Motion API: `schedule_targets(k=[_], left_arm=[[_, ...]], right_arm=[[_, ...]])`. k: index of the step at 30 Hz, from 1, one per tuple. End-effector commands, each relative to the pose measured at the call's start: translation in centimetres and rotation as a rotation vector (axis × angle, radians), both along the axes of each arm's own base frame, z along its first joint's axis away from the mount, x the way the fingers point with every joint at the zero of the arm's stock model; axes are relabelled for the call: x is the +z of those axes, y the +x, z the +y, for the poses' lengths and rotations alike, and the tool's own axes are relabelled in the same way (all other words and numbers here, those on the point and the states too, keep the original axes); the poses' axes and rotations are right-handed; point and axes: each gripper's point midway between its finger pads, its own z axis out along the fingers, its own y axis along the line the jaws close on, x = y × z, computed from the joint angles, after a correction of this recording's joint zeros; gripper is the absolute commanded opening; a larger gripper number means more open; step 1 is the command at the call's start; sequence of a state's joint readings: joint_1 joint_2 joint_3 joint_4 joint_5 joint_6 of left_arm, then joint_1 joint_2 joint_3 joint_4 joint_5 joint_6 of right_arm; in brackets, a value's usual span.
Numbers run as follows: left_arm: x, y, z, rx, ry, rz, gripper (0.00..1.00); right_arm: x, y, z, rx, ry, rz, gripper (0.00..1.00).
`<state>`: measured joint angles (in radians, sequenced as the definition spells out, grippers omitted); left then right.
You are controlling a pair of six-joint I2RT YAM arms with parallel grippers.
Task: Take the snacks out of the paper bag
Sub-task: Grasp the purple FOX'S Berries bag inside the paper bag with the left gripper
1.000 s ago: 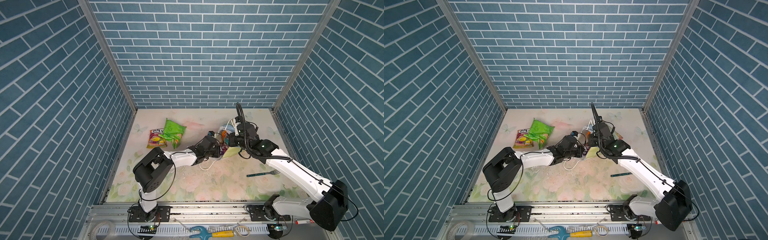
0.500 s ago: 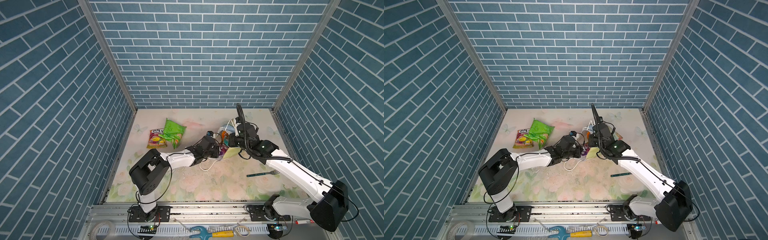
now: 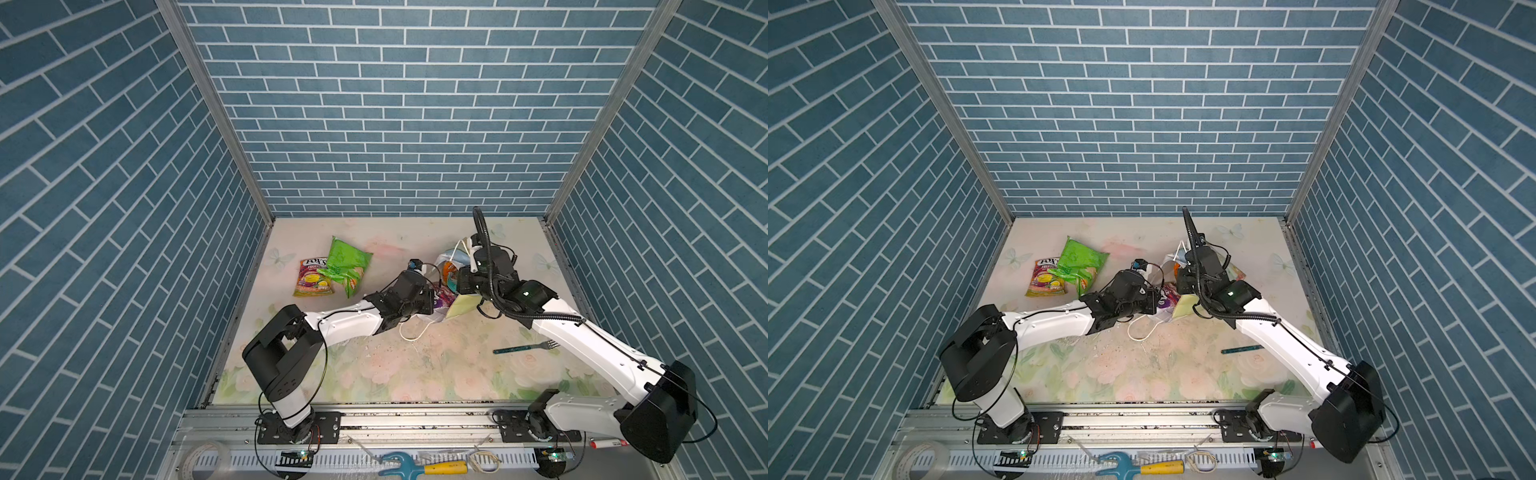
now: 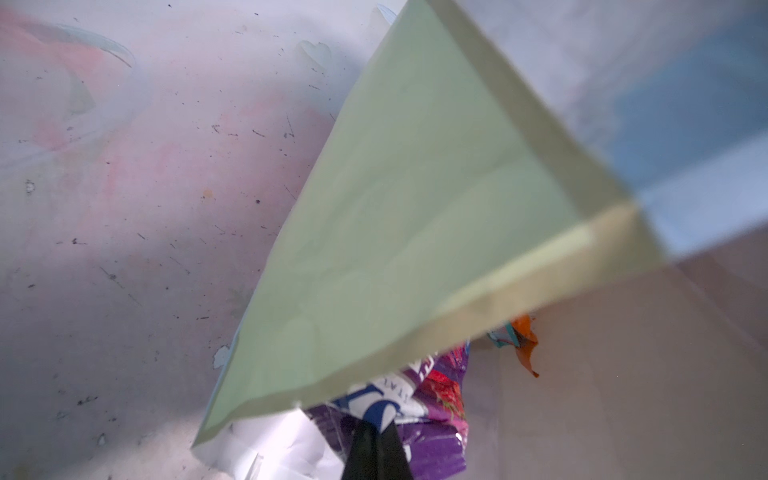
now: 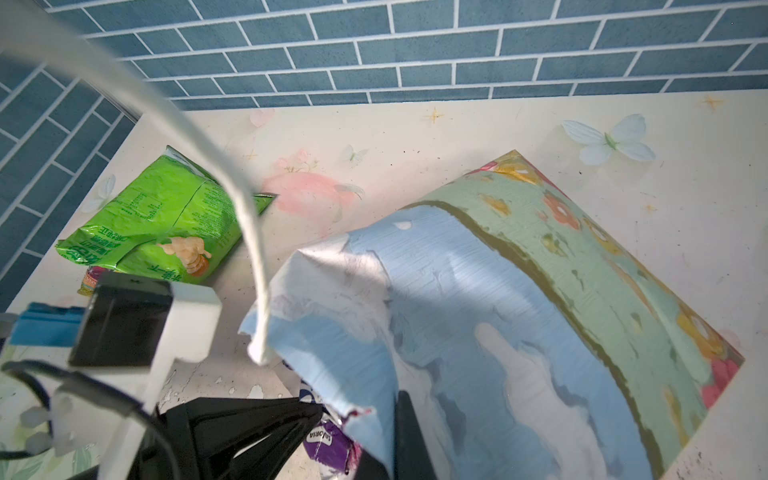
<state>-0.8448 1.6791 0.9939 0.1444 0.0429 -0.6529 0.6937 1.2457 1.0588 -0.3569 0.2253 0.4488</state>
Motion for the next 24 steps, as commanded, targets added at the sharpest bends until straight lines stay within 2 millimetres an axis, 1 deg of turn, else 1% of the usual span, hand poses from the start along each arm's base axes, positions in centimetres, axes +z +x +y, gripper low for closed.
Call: schedule_targets(k=[1,8,24], left_arm=[[2.1,0.3,0.2,0.008,-0.026,-0.059,0.00],[2.6,0.1,0.6,0.015,-0.028,-0.068,0.00],[4.7,-0.4,1.9,0.038,-0.052,-0.109,0.00]], right_arm=[[1.3,0.1,0.1,-0.031,0.066,-0.029,0.00],[1.3,0.0,0.0,-0.032,0.067,-0.029,0.00],[1.1,0.0,-0.2,-0.041,0.057,-0.026,0.00]])
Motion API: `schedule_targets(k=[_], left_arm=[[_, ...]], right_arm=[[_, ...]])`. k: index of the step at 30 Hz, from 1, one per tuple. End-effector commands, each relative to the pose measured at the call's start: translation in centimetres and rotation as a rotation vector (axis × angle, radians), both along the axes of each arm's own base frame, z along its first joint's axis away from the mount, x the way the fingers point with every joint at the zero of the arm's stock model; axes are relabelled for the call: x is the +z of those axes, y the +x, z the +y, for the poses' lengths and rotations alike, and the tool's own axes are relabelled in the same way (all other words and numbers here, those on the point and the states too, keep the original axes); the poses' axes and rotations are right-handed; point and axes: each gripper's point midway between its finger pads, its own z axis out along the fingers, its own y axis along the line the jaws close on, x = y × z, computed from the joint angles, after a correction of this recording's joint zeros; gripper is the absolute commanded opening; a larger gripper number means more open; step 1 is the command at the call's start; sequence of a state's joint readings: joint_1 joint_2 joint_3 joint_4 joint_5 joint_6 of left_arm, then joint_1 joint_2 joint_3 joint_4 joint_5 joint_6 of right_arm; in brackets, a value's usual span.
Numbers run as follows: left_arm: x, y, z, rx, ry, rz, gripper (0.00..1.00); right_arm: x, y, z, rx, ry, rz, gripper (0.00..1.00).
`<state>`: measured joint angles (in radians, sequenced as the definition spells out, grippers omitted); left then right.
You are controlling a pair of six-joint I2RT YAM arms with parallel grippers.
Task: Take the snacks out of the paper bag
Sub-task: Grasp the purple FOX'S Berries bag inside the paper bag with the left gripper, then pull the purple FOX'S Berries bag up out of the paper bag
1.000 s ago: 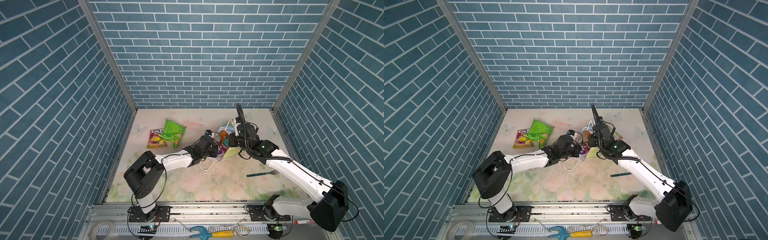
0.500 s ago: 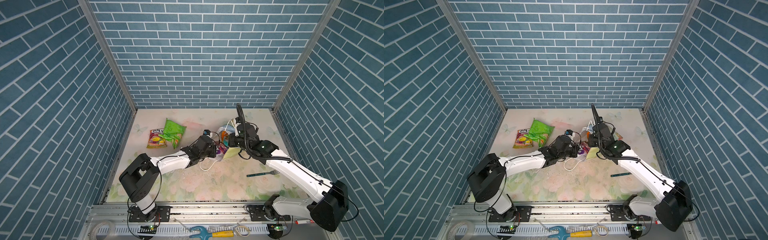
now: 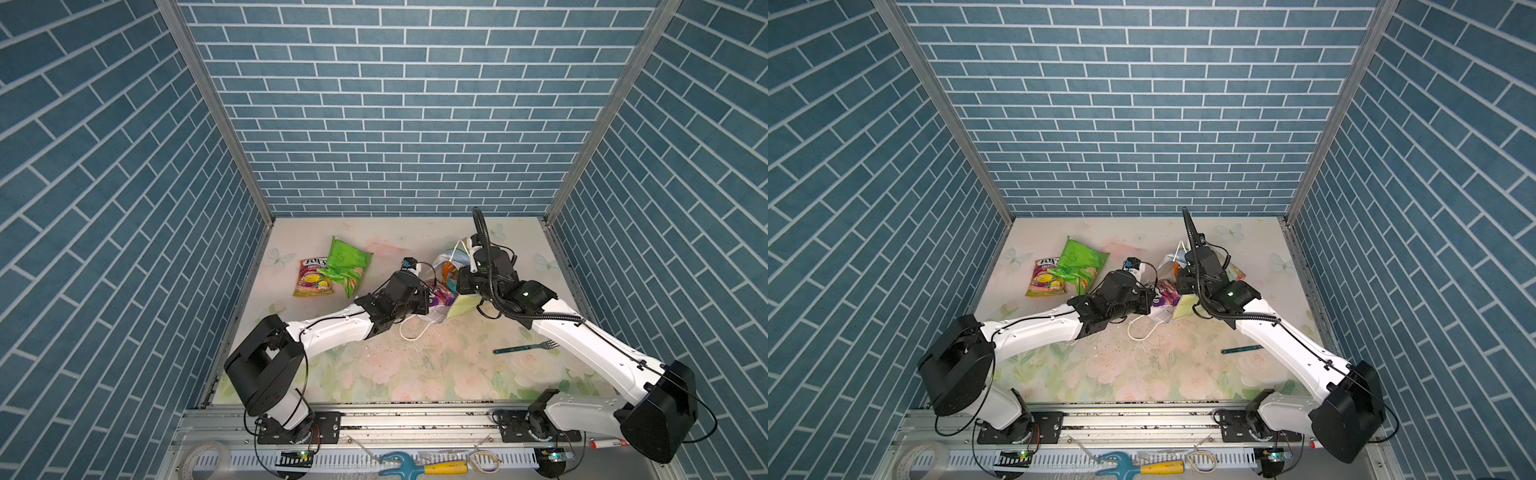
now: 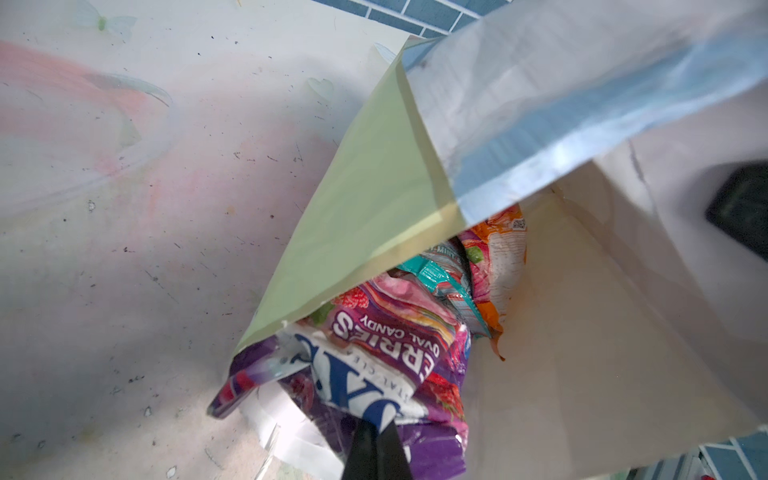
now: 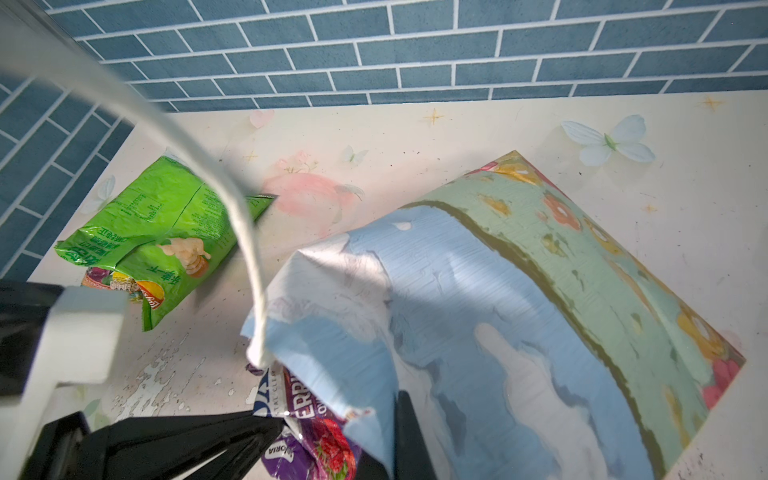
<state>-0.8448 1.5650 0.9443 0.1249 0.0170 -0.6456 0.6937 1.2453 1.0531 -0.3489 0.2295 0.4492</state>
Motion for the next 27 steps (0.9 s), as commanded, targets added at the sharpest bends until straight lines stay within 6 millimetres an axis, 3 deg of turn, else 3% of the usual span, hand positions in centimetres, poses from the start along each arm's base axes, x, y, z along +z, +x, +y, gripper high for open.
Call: schedule_targets(k=[1,27], left_arm=[[2.3,0.4,0.4,0.021,-0.036,-0.067,0.00],[6.2,-0.5,2.9,0.060,-0.087,-0.130,0.00]], right_arm=[[1.2,-0.1,-0.2,-0.038,0.058,-0.022,0.00],[0.9,0.0,-0.4,-0.057,0.064,-0.016,0.00]])
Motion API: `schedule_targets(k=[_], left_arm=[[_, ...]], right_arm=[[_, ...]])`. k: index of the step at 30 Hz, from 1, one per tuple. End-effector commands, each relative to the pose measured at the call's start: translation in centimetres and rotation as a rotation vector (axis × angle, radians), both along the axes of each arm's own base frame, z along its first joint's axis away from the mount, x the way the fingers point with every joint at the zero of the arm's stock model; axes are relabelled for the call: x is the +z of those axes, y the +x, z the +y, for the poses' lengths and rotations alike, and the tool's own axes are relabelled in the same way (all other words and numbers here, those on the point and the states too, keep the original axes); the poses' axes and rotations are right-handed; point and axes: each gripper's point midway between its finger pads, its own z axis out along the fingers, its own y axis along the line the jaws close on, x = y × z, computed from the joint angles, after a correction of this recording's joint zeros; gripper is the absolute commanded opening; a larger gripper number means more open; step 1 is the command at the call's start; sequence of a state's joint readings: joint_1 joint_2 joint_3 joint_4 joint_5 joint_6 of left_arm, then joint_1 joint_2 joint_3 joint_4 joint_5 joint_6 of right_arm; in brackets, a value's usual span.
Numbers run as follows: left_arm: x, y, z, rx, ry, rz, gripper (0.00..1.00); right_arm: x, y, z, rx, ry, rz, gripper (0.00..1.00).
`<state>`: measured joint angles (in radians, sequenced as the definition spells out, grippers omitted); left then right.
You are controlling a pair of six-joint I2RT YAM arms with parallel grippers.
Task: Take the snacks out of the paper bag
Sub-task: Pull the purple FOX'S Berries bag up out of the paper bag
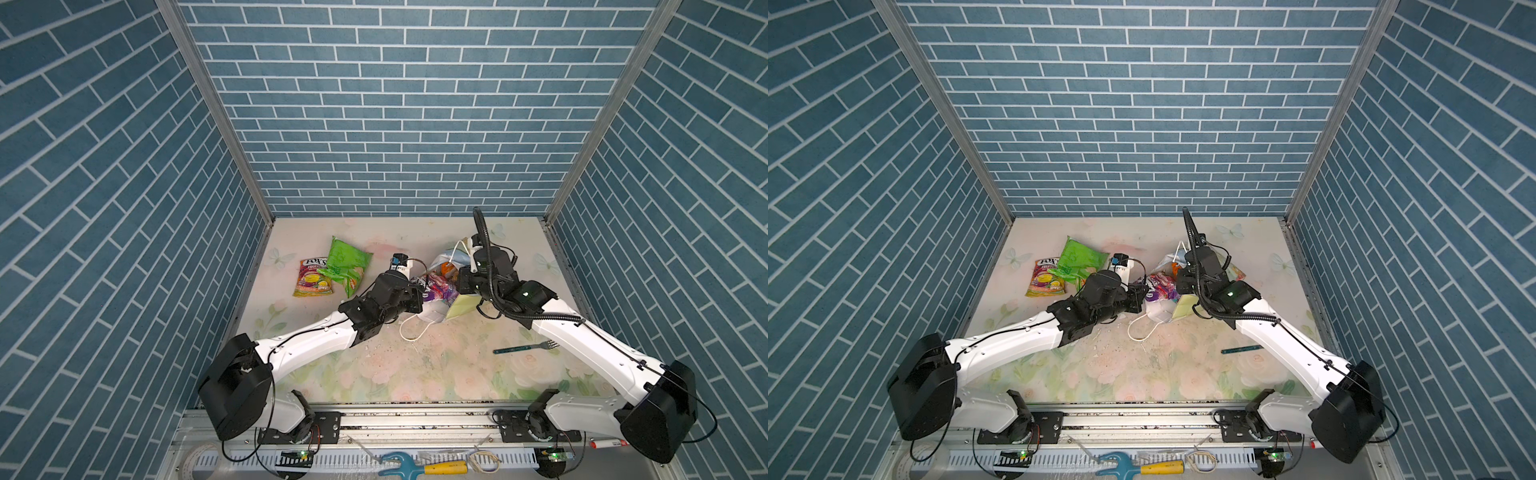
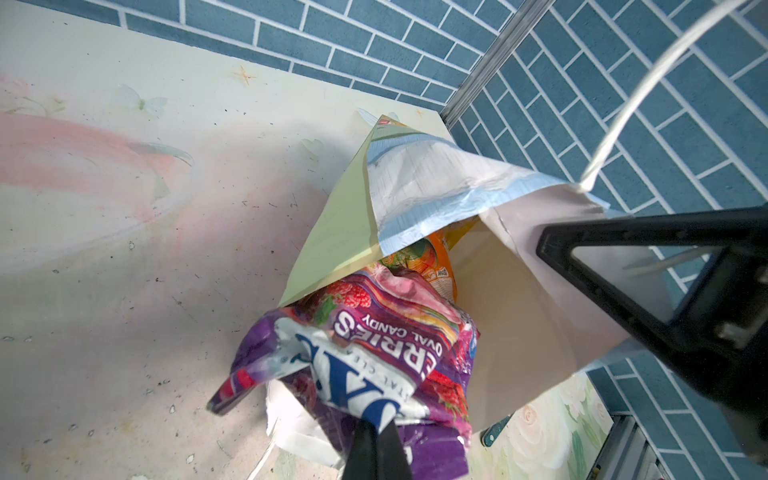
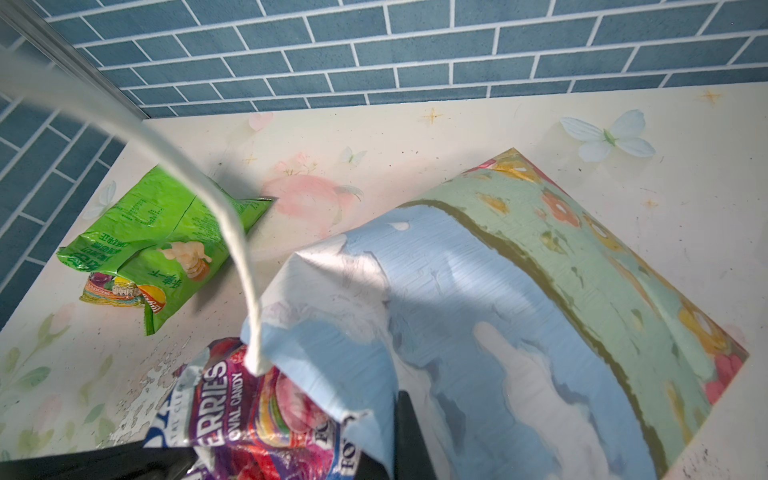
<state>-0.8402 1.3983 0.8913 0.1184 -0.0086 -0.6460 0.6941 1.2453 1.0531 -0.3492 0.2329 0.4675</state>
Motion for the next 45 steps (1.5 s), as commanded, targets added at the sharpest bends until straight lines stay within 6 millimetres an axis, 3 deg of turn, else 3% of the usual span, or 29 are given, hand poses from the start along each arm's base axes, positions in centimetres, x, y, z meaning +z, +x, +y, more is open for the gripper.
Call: schedule_targets(k=[1,20,45], left_arm=[[1.7,0.4,0.9,0.036,-0.016,-0.049,0.00],[3.1,1.1,3.4,0.072,-0.005,-0.082,0.00],[4.4,2.0,9.4,0.212,0.097,-0.038,0.00]], right_arm=[[0.8,0.0,-0.4,-0.047,0.049,-0.020,0.00],[1.5,0.1,-1.0,-0.081,0.055,-0.040,0.00],[1.3,-0.2,-1.3,-0.057,0.059,-0.092,0.00]])
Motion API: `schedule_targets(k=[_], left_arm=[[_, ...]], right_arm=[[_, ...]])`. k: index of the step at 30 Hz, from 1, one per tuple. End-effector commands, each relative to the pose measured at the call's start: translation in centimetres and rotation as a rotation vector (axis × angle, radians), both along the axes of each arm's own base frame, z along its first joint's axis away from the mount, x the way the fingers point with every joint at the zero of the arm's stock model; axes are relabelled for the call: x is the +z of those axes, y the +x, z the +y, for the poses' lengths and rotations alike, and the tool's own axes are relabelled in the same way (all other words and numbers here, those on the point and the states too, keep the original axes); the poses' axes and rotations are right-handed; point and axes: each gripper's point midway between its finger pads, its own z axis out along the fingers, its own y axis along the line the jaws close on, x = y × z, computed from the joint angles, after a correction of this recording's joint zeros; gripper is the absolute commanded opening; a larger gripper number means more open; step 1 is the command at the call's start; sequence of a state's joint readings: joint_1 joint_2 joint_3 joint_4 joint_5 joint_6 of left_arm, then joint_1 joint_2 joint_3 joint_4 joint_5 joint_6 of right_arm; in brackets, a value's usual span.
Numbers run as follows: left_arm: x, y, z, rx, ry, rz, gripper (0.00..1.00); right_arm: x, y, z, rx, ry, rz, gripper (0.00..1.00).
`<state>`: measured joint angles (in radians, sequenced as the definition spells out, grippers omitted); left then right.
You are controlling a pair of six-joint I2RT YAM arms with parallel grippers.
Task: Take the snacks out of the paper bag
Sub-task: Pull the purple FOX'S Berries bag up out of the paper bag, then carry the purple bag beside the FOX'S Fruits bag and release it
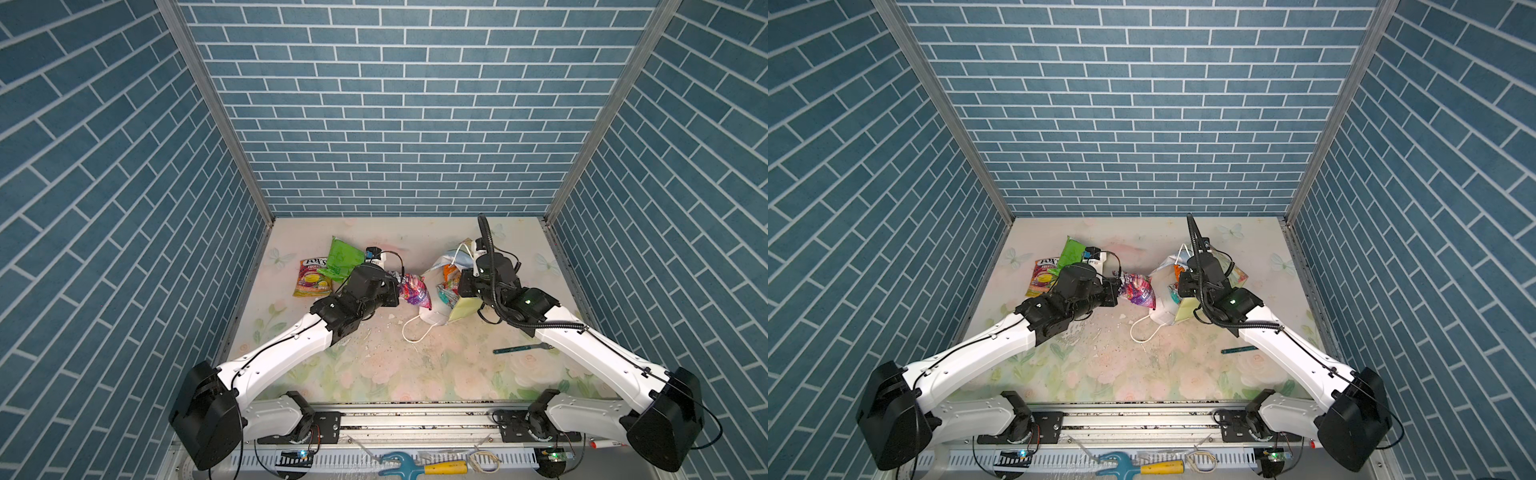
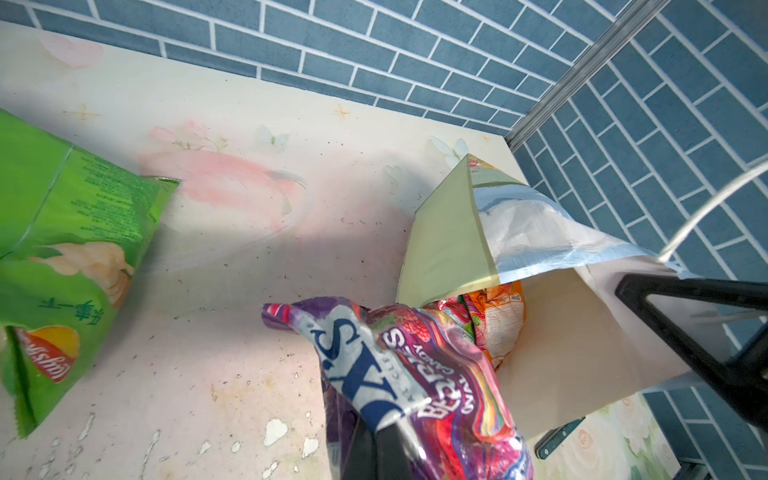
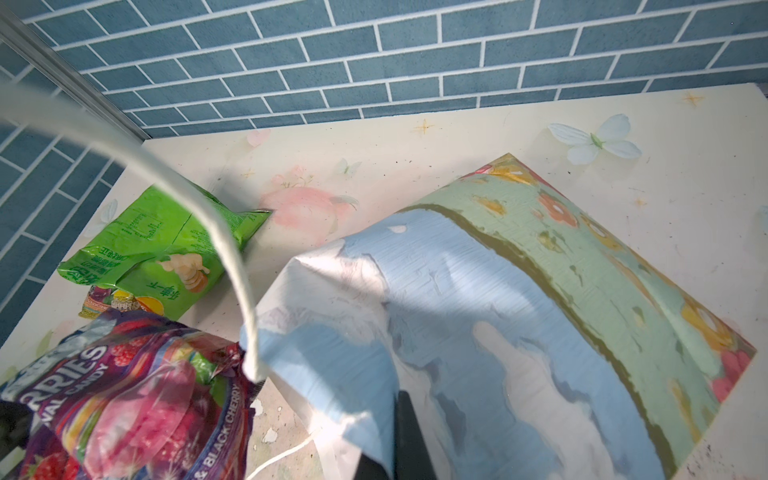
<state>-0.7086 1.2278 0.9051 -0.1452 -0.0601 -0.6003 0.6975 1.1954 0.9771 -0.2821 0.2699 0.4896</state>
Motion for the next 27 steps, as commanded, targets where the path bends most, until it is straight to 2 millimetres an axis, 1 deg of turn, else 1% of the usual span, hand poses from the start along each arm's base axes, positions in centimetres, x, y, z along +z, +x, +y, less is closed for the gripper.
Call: schedule_targets(k=[1,5,10,13,16,18,21,24,27], left_arm=[[2.6,1.1,2.0,0.068,0.002,-0.049,0.00],[2.3,1.6,4.2,0.107,0.038,-0.016,0.00],[2.4,1.6,8.9,0.225,0.095,0.009,0.00],[2.3,1.0,11.6,0.289,0.120,0.025,0.00],[1.7,0.3,13.9,0.349,0.161,0.046,0.00],[1.0,-0.2,15.6,0.393,0.186,0.063,0.00],[-0.9,-0.7,17.3,0.448,0.202,0.103,0.00],[-3.0,-0.9,18.6,0.498,0.206,0.151,0.00],[-4.6,-0.7,19.3,0.530,0.223,0.178,0.00]], right_arm=[[1.6,0.0,-0.1,-0.002,0.030,-0.061,0.00],[2.0,-0.1,0.0,0.027,0.011,-0.066,0.00],[2.2,-0.3,0.2,0.054,0.005,-0.085,0.00],[2.0,-0.2,0.3,0.062,-0.010,-0.084,0.00],[1.7,-0.2,0.7,0.087,-0.019,-0.077,0.00],[1.6,-0.2,1.0,0.100,-0.028,-0.066,0.00],[1.7,-0.3,1.1,0.107,-0.024,-0.065,0.00],[2.0,-0.5,1.3,0.119,-0.003,-0.072,0.00],[2.1,-0.6,1.4,0.124,0.014,-0.075,0.00]])
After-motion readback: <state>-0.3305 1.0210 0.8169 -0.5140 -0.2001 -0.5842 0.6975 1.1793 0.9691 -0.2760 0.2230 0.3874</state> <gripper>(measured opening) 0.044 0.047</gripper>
